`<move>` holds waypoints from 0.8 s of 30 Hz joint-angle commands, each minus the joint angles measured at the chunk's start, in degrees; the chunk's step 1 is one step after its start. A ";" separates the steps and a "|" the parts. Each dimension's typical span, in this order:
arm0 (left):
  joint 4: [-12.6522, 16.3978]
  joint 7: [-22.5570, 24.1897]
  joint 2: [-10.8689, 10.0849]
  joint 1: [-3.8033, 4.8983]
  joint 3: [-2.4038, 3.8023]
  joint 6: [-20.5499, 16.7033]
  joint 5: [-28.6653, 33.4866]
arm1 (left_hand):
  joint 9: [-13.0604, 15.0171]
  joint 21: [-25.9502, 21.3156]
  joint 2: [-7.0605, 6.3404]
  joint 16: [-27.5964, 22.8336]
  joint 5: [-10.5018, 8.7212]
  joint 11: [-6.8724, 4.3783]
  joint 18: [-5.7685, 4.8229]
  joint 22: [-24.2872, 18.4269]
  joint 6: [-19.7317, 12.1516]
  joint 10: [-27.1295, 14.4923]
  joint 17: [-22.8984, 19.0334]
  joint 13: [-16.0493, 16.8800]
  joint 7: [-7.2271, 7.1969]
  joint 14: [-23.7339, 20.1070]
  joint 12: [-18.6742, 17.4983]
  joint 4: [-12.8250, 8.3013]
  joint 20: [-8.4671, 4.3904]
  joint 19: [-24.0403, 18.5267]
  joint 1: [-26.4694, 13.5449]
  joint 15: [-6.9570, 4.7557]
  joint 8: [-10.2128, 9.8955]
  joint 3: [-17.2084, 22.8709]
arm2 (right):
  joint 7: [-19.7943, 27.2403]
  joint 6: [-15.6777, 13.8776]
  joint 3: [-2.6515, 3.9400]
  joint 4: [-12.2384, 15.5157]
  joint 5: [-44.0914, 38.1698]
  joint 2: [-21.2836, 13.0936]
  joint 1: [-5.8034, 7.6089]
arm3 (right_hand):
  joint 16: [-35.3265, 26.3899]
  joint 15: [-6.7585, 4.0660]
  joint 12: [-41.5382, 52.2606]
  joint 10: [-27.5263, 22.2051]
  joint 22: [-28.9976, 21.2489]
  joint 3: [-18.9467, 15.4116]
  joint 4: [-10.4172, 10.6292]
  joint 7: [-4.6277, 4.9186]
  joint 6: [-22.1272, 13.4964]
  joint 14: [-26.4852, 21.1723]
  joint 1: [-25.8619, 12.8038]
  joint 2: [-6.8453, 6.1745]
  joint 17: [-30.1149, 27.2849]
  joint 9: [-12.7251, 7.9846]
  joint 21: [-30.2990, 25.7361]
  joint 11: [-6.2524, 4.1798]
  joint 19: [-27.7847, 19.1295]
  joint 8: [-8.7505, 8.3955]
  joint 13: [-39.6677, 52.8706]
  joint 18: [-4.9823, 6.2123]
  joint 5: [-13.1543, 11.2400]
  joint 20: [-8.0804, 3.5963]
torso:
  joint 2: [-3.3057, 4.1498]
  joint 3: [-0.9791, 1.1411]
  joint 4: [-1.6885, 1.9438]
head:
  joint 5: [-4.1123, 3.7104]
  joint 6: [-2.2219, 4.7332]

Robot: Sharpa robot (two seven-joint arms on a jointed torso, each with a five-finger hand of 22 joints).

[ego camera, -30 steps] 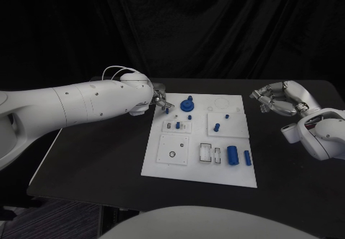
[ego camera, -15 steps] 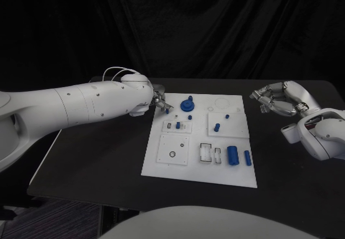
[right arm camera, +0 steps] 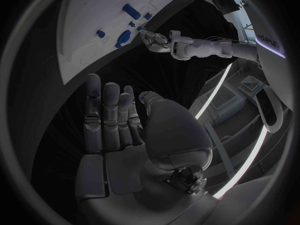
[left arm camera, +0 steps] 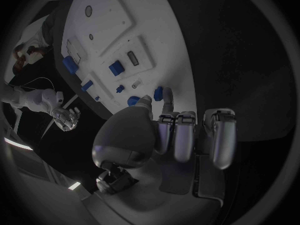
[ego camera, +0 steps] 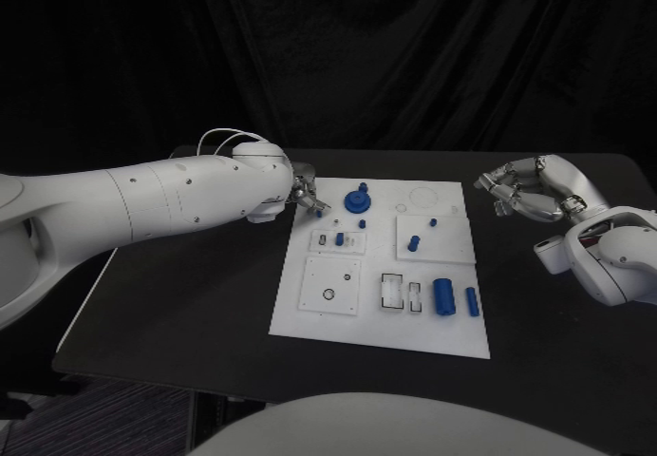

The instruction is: Assemble the parts on the task board

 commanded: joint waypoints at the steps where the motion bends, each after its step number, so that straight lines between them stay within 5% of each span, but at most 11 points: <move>1: 0.01 0.64 0.10 -0.17 0.04 1.17 -0.31 | -0.07 -0.33 0.12 0.15 0.30 0.10 0.63 13.79 0.39 5.87 15.09 15.05 -0.10 5.95 0.16 -0.03 0.19 4.31 0.52 0.28 -0.39 0.62 | -1.17 0.40 0.05 0.01 -0.09 -0.04 -0.04 | 0.21 0.09 0.31 0.41 0.08 0.41 -0.05 -0.16 0.08 0.35 0.66 -0.11 -0.05 -0.09 -0.34 0.01 0.43 -0.11 0.02 0.65 0.26 0.16 | 0.02 0.00 -0.05 | 0.07 0.01; 24: -0.33 1.68 0.64 -0.25 0.04 1.25 -0.31 | -0.05 -0.37 -2.04 0.15 6.40 -0.16 0.63 13.79 0.89 5.87 15.09 15.05 -0.35 5.95 0.16 -1.04 -0.04 4.27 1.80 0.05 -1.85 7.40 | -2.02 0.82 0.05 0.21 -0.09 -0.13 -0.03 | 0.23 0.06 0.35 0.45 0.11 0.57 -0.15 -0.17 0.08 0.39 1.04 -0.21 -0.03 -0.10 -0.35 -0.01 0.49 -0.10 0.03 0.65 0.40 0.12 | 0.03 0.01 -0.03 | 0.06 0.01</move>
